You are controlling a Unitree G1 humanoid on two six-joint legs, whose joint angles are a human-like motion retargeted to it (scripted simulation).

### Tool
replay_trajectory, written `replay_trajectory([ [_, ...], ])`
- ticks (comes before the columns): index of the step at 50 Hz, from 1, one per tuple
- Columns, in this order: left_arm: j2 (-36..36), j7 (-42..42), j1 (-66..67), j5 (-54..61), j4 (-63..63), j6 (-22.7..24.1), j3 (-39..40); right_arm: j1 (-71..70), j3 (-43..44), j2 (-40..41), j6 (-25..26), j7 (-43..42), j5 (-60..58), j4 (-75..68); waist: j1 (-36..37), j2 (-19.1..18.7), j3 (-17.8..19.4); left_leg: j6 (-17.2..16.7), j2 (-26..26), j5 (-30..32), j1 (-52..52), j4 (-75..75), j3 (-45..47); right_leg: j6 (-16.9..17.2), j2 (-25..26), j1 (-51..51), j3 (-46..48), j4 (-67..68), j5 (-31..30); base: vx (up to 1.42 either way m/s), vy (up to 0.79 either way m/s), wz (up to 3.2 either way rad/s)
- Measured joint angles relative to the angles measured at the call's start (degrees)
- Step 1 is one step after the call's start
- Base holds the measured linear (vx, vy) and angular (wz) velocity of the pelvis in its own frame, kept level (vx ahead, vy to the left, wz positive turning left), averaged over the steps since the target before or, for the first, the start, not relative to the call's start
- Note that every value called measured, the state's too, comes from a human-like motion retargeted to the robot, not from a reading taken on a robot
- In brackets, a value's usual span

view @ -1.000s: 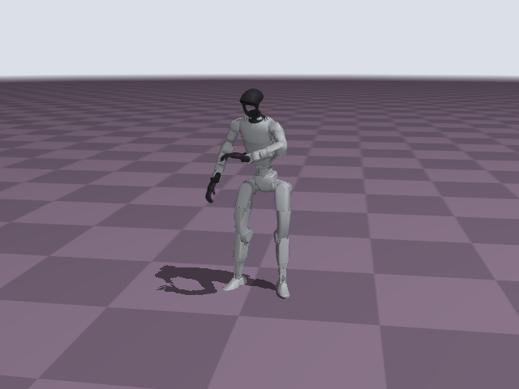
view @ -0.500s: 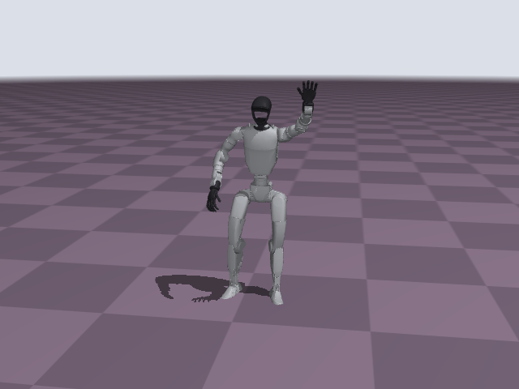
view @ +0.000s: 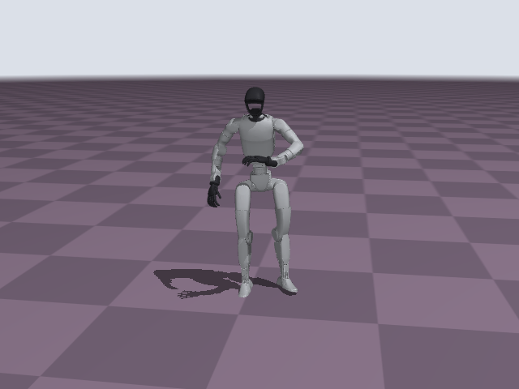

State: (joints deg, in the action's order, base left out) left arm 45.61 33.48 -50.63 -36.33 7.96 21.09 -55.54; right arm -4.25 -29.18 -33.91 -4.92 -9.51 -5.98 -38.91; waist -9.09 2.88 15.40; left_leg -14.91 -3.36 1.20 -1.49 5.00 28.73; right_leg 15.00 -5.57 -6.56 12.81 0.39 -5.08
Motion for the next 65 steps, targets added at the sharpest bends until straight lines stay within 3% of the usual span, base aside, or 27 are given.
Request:
replay_trajectory([
  [3, 10.3, -1.4, -13.3, -3.1, 6.4, -1.7, -6.7, 1.2, 0.2, -1.9, 0.5, 0.8, 1.9, -3.8, 0.7, -1.5, -1.9, 0.6, -3.0, 0.6, 0.7, 0.0, 1.3, 0.0, -0.3, 0.9, 0.9, -0.1, 0.1, 0.08, -0.04, 0.22],
  [7, 18.7, 2.6, -31.2, -7.7, 28.2, -8.1, -15.4, 2.4, 0.6, -3.5, 0.8, 1.1, 3.4, -7.5, 1.1, -3.1, -5.1, 0.0, -7.7, 1.0, -0.5, 0.0, -2.5, 0.0, -0.7, 0.7, 1.7, 0.9, 0.7, 0.09, 0.14, 0.19],
  [9, 19.6, 5.6, -37.8, 0.1, 41.7, -11.8, -12.4, 2.7, 0.7, -4.0, 0.7, 0.7, 4.7, -7.8, 1.1, -3.6, -6.5, 0.0, -9.5, 1.2, -1.6, 0.0, -3.5, 0.0, -1.3, 0.1, 1.6, 1.4, 0.8, 0.06, 0.28, 0.06],
  [11, 19.2, 7.7, -45.8, 12.6, 53.2, -14.1, -4.7, 2.8, 0.9, -4.7, 0.4, 0.4, 6.2, -7.3, 1.0, -3.8, -7.9, -0.1, -11.0, 1.7, -2.9, 0.0, -3.2, 0.0, -1.8, -0.9, 1.4, 1.7, 0.8, 0.03, 0.32, -0.01],
  [15, 20.9, 9.6, -64.9, 26.4, 60.4, -17.5, 8.0, 3.8, 2.7, -6.8, -0.2, 0.4, 8.0, -5.5, 1.1, -4.8, -11.0, -0.1, -13.1, 4.0, -5.2, 0.0, -0.1, 0.0, -2.0, -3.2, 0.8, 1.4, -0.1, -0.01, 0.3, -0.18],
  [20, 21.7, 9.2, -75.7, 24.3, 53.6, -15.9, 1.4, 5.1, 7.8, -5.9, 0.2, -1.1, 8.9, -6.4, 4.3, -4.6, -12.4, -0.1, -13.8, 6.2, -5.2, 0.0, 2.9, 0.0, -1.1, -3.8, -0.3, 0.1, -1.8, 0.0, 0.24, -0.3],
  [25, 18.1, 8.6, -68.4, 21.5, 38.8, -13.5, -3.1, 7.0, 9.9, -0.8, 1.9, -0.6, 9.6, -6.6, 7.0, -0.9, -12.1, -0.1, -10.0, 4.3, -4.7, 0.0, 2.6, 0.0, -5.5, -2.9, -0.6, 0.1, -2.1, 0.08, 0.41, 0.18],
  [32, 14.1, 4.5, -32.4, 14.6, 7.1, -6.7, 0.3, 5.7, 5.9, 1.2, 1.5, 2.7, 1.8, -0.8, 5.0, 2.4, -9.3, -0.1, -2.0, 0.7, -3.1, 0.0, -0.1, 0.0, -14.1, -2.7, 0.9, 6.4, 0.3, 0.11, 0.48, 0.48],
  [37, 13.4, -2.5, -16.3, 2.1, -2.2, -0.4, -8.6, 1.8, 1.4, 2.3, -0.1, 2.1, -0.8, 4.1, 1.3, 3.8, -5.1, -0.1, -1.9, -0.5, -0.4, 0.0, -0.8, 0.0, -10.1, -3.6, -1.3, 10.6, 2.4, 0.07, 0.2, 0.05],
  [43, 19.7, 3.4, -14.6, -3.9, -6.8, 1.0, -9.7, 2.0, 1.2, 2.6, -2.0, 0.1, -0.6, 8.5, 1.7, 4.9, -3.1, -0.1, -2.0, -1.6, 0.9, 0.0, 1.2, 0.0, -4.3, -3.9, -0.4, 6.5, 1.4, 0.03, 0.03, -0.3],
  [47, 28.8, 4.9, -25.7, -2.0, -0.8, -1.6, -9.4, 3.9, 1.8, 0.0, -1.7, 1.3, 0.6, 7.4, 3.7, 3.3, -4.8, -0.1, -0.9, -1.3, -0.6, 0.0, 2.4, 0.0, -3.6, -4.2, 2.9, 2.4, -0.7, 0.0, -0.02, -0.23],
  [50, 33.1, 7.4, -36.7, 0.9, 11.7, -5.4, -10.9, 5.0, 1.8, -2.5, -1.1, 3.3, 0.2, 4.2, 5.6, 1.0, -7.0, -0.1, -1.0, -0.7, -1.7, 0.0, 3.3, 0.0, -2.8, -4.9, 3.9, 0.8, -2.0, 0.02, -0.08, -0.27],
  [55, 32.7, 11.9, -56.2, 16.1, 43.4, -12.6, -7.8, 5.0, 1.1, -5.1, 0.2, 3.6, 0.8, -3.1, 8.0, -2.3, -9.7, -0.1, -2.8, -0.4, -0.6, 0.0, 5.0, 0.0, -0.4, -4.9, 3.0, 0.9, -2.5, 0.1, -0.13, -0.38],
  [59, 31.8, 8.2, -74.3, 21.0, 62.5, -17.0, -9.6, 6.1, 3.0, -5.5, 0.6, 1.6, 3.3, -6.6, 8.8, -3.5, -10.9, -0.1, -3.9, -0.4, 0.9, 0.0, 5.9, 0.0, 0.9, -4.1, 2.5, 1.2, -1.8, 0.14, -0.1, -0.25],
  [62, 31.6, 6.5, -81.2, 21.0, 65.6, -16.0, -16.8, 7.2, 5.2, -3.9, 0.3, -0.6, 6.6, -7.0, 9.5, -2.7, -10.6, -0.1, -4.3, -0.5, 1.5, -0.1, 5.8, 0.0, 1.1, -3.4, 2.5, 1.2, -1.3, 0.13, -0.05, 0.01],
  [65, 32.2, 6.9, -79.0, 21.4, 57.3, -12.4, -20.4, 7.7, 6.1, -0.8, 0.1, -1.0, 8.3, -6.3, 9.9, -0.7, -9.4, -0.1, -4.3, -0.7, 1.7, -0.5, 5.0, 0.0, 0.7, -2.6, 3.2, 1.3, -0.8, 0.1, -0.01, 0.27],
])
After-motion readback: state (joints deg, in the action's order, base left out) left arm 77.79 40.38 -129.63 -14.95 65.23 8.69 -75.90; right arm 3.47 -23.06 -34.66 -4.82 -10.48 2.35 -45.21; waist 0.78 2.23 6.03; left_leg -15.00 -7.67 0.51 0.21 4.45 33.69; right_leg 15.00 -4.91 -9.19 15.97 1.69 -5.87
